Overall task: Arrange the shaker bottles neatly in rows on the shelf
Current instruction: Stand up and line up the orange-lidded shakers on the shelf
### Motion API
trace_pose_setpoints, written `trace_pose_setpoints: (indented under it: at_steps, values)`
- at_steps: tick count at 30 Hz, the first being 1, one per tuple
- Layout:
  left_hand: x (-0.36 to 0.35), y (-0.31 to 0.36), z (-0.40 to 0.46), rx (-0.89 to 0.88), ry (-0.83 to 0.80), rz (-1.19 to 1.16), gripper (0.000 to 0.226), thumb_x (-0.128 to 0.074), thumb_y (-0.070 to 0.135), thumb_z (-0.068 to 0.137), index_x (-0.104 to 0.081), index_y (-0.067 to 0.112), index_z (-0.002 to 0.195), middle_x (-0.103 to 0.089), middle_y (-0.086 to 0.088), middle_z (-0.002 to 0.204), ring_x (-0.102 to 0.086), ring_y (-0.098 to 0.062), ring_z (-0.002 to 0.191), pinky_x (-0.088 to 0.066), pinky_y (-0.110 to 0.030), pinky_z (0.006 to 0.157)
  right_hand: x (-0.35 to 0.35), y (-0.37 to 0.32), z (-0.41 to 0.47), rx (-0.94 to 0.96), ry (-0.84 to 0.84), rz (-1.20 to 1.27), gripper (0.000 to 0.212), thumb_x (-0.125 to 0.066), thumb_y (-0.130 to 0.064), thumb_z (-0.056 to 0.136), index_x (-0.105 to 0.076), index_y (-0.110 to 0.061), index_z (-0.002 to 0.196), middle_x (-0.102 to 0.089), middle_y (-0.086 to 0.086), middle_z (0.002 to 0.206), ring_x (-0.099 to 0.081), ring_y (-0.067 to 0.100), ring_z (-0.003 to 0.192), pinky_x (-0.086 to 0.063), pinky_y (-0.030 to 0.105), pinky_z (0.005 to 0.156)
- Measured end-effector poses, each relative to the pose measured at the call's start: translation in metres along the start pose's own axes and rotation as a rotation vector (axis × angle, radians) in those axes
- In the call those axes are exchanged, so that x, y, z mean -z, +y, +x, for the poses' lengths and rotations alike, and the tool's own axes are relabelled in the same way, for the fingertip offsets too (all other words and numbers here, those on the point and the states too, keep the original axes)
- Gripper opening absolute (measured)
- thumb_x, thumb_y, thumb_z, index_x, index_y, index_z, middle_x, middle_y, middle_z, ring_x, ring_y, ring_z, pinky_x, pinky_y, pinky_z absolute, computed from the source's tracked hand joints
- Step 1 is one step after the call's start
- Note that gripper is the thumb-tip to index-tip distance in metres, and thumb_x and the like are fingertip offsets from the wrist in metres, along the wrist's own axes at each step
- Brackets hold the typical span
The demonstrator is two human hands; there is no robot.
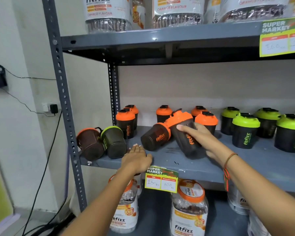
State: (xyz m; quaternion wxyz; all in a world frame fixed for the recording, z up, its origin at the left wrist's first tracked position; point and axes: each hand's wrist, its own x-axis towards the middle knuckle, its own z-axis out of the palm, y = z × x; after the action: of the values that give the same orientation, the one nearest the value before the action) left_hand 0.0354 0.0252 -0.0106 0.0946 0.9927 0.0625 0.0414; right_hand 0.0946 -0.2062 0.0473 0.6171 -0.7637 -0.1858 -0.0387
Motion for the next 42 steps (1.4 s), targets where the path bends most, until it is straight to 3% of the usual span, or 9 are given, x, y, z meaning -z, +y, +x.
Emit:
trace_pose_setpoints:
  at_steps: [15, 20, 23, 26, 29, 33, 36, 39, 42]
  values:
    - [-0.002, 0.001, -0.002, 0.027, 0.018, 0.002, 0.068, -0.015, 0.048, 0.097, -0.007, 0.012, 0.154, -0.001, -0.008, 0.164, -0.002, -0.022, 0.151, -0.007, -0.04, 0.12, -0.019, 0.021, -0.033, 0.076, -0.034, -0.034, 0.09, -0.085, -0.06, 0.05, -0.038, -0.042, 0.124, -0.055, -0.025, 0.114, -0.053, -0.001, 0.109, -0.046, 0.023, 0.088]
    - [-0.002, 0.001, -0.003, 0.016, 0.038, 0.002, 0.068, -0.016, 0.049, 0.097, -0.008, 0.011, 0.154, -0.002, -0.008, 0.164, -0.003, -0.022, 0.151, -0.006, -0.038, 0.12, 0.001, 0.003, -0.03, 0.135, 0.07, 0.117, 0.078, -0.057, -0.09, 0.054, -0.052, -0.047, 0.119, -0.059, -0.017, 0.121, -0.057, 0.008, 0.114, -0.044, 0.033, 0.097]
    - [-0.003, 0.002, -0.004, 0.007, 0.048, 0.001, 0.068, -0.015, 0.047, 0.097, -0.008, 0.009, 0.154, -0.003, -0.009, 0.164, -0.003, -0.021, 0.151, -0.005, -0.037, 0.12, 0.019, -0.033, 0.004, 0.211, 0.27, 0.215, 0.059, -0.053, -0.078, 0.067, -0.063, -0.037, 0.108, -0.068, -0.008, 0.105, -0.065, 0.009, 0.096, -0.05, 0.027, 0.08]
    - [-0.004, 0.002, -0.004, 0.006, 0.068, -0.003, 0.068, -0.015, 0.047, 0.097, -0.008, 0.009, 0.154, -0.004, -0.009, 0.164, -0.003, -0.02, 0.151, -0.003, -0.035, 0.12, 0.026, -0.065, 0.054, 0.299, 0.272, -0.131, 0.021, -0.06, -0.038, 0.081, -0.066, -0.034, 0.1, -0.068, -0.007, 0.103, -0.063, 0.013, 0.099, -0.052, 0.033, 0.086]
    - [-0.008, 0.0, -0.003, -0.001, 0.087, 0.007, 0.069, -0.015, 0.048, 0.097, -0.008, 0.009, 0.154, -0.004, -0.008, 0.164, -0.003, -0.019, 0.15, -0.002, -0.034, 0.119, 0.02, -0.087, 0.098, 0.31, 0.028, -0.765, 0.04, -0.066, -0.009, 0.083, -0.061, -0.023, 0.12, -0.064, 0.005, 0.121, -0.06, 0.022, 0.112, -0.049, 0.037, 0.097]
    - [-0.014, -0.004, 0.001, 0.001, 0.133, 0.026, 0.07, -0.014, 0.05, 0.096, -0.009, 0.011, 0.154, -0.006, -0.007, 0.163, -0.005, -0.018, 0.15, -0.003, -0.033, 0.119, -0.004, -0.083, 0.125, 0.059, -0.326, -1.351, 0.074, -0.072, -0.013, 0.081, -0.039, -0.02, 0.147, -0.047, 0.01, 0.144, -0.049, 0.029, 0.128, -0.045, 0.038, 0.102]
    - [-0.018, -0.005, 0.005, -0.004, 0.157, 0.041, 0.072, -0.012, 0.052, 0.094, -0.01, 0.012, 0.154, -0.007, -0.007, 0.163, -0.006, -0.017, 0.15, -0.004, -0.033, 0.119, -0.019, -0.07, 0.136, -0.076, -0.468, -1.567, 0.065, -0.057, -0.008, 0.093, -0.03, -0.013, 0.152, -0.036, 0.008, 0.154, -0.04, 0.027, 0.137, -0.035, 0.029, 0.103]
    - [-0.021, -0.007, 0.007, -0.004, 0.168, 0.044, 0.075, -0.01, 0.054, 0.091, -0.01, 0.013, 0.154, -0.007, -0.006, 0.163, -0.006, -0.016, 0.15, -0.003, -0.032, 0.119, -0.027, -0.069, 0.146, -0.063, -0.528, -1.597, 0.046, -0.035, -0.011, 0.104, -0.03, -0.003, 0.148, -0.03, 0.009, 0.157, -0.029, 0.025, 0.143, -0.018, 0.017, 0.097]
    - [-0.021, -0.008, 0.008, -0.01, 0.182, 0.05, 0.079, -0.007, 0.056, 0.087, -0.011, 0.013, 0.153, -0.008, -0.006, 0.163, -0.007, -0.016, 0.15, -0.003, -0.032, 0.119, -0.028, -0.054, 0.156, -0.07, -0.541, -1.551, 0.051, -0.045, -0.021, 0.101, -0.031, -0.008, 0.149, -0.029, 0.009, 0.158, -0.031, 0.026, 0.143, -0.023, 0.024, 0.106]
